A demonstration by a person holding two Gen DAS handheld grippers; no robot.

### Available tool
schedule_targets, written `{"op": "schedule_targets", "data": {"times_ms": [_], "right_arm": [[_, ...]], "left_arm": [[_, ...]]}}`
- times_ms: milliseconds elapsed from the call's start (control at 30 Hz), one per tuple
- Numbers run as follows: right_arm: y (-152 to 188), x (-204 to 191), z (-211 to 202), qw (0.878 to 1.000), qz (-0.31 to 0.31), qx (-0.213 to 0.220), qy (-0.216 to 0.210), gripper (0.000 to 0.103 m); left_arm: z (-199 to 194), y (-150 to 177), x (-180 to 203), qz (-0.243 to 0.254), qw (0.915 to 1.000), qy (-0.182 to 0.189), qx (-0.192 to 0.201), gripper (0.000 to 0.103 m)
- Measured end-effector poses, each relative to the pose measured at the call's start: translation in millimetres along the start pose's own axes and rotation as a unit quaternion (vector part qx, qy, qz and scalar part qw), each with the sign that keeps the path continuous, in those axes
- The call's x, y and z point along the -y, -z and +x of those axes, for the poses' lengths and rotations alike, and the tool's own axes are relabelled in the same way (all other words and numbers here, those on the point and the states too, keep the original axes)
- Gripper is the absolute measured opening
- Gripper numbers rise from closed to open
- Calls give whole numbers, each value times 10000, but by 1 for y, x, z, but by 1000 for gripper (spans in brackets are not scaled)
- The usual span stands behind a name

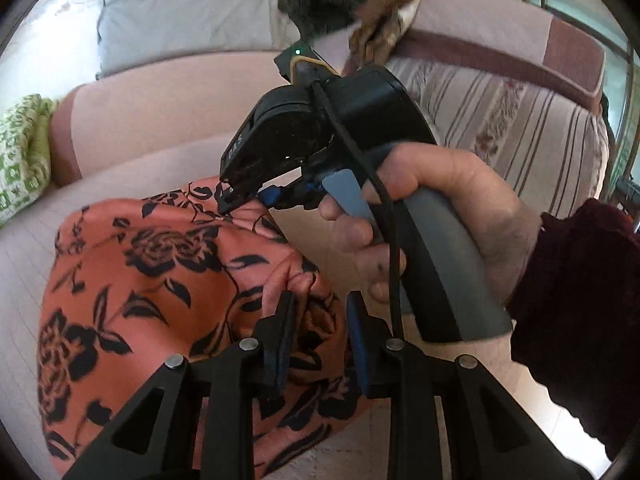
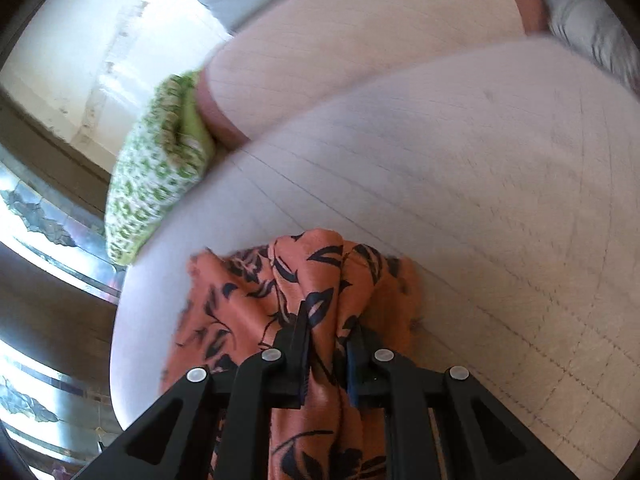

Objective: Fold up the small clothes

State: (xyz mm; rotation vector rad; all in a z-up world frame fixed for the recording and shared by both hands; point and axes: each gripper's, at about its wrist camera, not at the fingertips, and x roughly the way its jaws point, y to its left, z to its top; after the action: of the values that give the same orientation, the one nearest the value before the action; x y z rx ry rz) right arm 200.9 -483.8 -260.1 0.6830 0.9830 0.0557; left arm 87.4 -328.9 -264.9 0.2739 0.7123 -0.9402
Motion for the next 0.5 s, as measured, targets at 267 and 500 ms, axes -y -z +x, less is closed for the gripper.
{"op": "schedule_targets", "data": {"times_ms": [267,500], "right_arm": [[23,19,-60,9972,415,550,-287,28],[61,-31,-117,9977,-105,591,-323,28]], "left_arm": [[-93,2,4,578,9967,-104,563,75],[-152,1,-57,-18,9942,-732,794,77]]}}
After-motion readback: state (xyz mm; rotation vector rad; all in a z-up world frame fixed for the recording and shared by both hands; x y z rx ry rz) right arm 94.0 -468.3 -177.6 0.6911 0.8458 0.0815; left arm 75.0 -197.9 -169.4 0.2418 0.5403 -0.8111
